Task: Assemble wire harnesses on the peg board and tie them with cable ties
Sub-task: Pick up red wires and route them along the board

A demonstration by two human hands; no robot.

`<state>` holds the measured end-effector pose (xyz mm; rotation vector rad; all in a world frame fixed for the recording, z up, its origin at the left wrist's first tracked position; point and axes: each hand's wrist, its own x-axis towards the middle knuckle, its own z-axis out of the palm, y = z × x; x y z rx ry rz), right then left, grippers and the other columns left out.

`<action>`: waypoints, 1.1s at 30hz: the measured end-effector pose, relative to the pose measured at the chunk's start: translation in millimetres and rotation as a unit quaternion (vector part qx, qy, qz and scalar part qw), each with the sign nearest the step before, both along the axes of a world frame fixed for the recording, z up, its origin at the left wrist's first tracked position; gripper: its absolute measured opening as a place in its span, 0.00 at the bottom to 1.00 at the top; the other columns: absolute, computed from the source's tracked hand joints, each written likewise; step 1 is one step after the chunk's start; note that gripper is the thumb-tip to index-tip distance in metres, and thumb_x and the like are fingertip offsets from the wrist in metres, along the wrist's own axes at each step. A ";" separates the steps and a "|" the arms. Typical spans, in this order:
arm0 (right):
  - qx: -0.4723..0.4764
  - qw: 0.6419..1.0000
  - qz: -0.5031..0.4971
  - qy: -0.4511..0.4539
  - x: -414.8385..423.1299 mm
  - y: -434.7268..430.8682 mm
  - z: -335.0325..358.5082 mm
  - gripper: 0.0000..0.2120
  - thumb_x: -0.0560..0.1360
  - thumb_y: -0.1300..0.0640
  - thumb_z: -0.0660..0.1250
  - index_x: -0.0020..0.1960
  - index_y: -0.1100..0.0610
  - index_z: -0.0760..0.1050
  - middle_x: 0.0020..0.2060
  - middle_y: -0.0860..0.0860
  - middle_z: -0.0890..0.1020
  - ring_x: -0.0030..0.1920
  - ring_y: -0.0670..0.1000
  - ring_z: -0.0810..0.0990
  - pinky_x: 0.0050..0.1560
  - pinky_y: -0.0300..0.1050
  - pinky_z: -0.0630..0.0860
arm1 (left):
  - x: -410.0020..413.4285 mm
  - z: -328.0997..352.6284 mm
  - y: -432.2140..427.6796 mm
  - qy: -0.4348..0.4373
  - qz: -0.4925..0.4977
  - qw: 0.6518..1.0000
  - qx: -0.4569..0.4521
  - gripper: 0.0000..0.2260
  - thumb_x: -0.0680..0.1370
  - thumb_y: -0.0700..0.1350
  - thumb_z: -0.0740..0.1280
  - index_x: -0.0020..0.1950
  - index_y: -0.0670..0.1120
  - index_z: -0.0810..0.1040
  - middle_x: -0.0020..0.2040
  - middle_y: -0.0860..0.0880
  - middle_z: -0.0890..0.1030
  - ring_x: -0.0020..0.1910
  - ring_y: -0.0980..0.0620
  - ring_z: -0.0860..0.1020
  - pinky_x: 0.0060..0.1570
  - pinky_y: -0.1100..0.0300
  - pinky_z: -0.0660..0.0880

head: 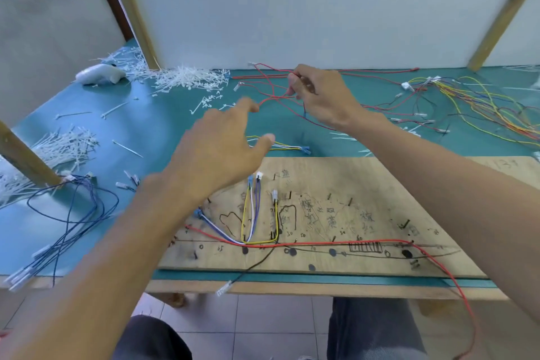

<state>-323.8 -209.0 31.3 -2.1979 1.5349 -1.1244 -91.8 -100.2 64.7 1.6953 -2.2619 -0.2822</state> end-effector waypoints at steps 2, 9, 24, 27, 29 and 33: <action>-0.018 0.999 0.025 -0.006 -3.1 14.5 7.8 0.12 0.87 0.51 0.61 0.51 0.57 0.77 0.43 0.51 0.87 0.38 0.41 0.82 0.50 0.47 0.81 | -18.9 11.0 -26.3 0.080 0.007 0.994 -0.077 0.29 0.78 0.65 0.66 0.75 0.61 0.60 0.43 0.46 0.83 0.51 0.42 0.81 0.53 0.44 0.79; -0.084 0.993 0.036 0.070 -23.0 41.4 15.7 0.11 0.86 0.52 0.63 0.54 0.57 0.81 0.39 0.47 0.84 0.35 0.51 0.78 0.42 0.48 0.76 | -68.8 38.2 -56.4 0.260 -0.046 0.957 -0.119 0.08 0.84 0.44 0.66 0.48 0.43 0.82 0.35 0.44 0.82 0.28 0.50 0.84 0.27 0.53 0.82; -0.038 0.964 -0.248 -0.092 -105.4 83.4 8.3 0.30 0.83 0.33 0.58 0.38 0.55 0.82 0.25 0.51 0.81 0.23 0.47 0.79 0.31 0.45 0.73 | -26.2 26.3 -33.7 0.546 0.021 0.832 -0.090 0.14 0.87 0.39 0.61 0.44 0.44 0.79 0.39 0.44 0.76 0.28 0.52 0.83 0.30 0.60 0.80; -0.108 0.925 -0.344 -0.120 -118.1 96.6 14.0 0.37 0.82 0.30 0.56 0.36 0.60 0.82 0.26 0.53 0.81 0.30 0.56 0.79 0.38 0.50 0.74 | -14.7 19.3 -31.9 0.584 0.064 0.807 -0.060 0.15 0.88 0.40 0.59 0.43 0.45 0.78 0.38 0.46 0.75 0.28 0.53 0.81 0.31 0.62 0.80; -0.125 0.915 -0.371 -0.100 -124.8 102.4 17.6 0.37 0.83 0.32 0.56 0.36 0.64 0.78 0.27 0.58 0.79 0.34 0.64 0.76 0.37 0.55 0.72 | -8.7 14.6 -30.1 0.604 0.078 0.792 -0.041 0.16 0.88 0.41 0.59 0.43 0.45 0.78 0.38 0.47 0.74 0.28 0.54 0.81 0.32 0.63 0.80; -0.169 0.898 -0.405 -0.029 -128.2 115.1 27.1 0.31 0.83 0.36 0.60 0.34 0.60 0.74 0.25 0.52 0.70 0.32 0.59 0.69 0.37 0.49 0.60 | -3.7 8.6 -25.8 0.639 0.086 0.764 -0.014 0.16 0.89 0.42 0.57 0.44 0.46 0.76 0.38 0.47 0.73 0.29 0.55 0.80 0.35 0.63 0.80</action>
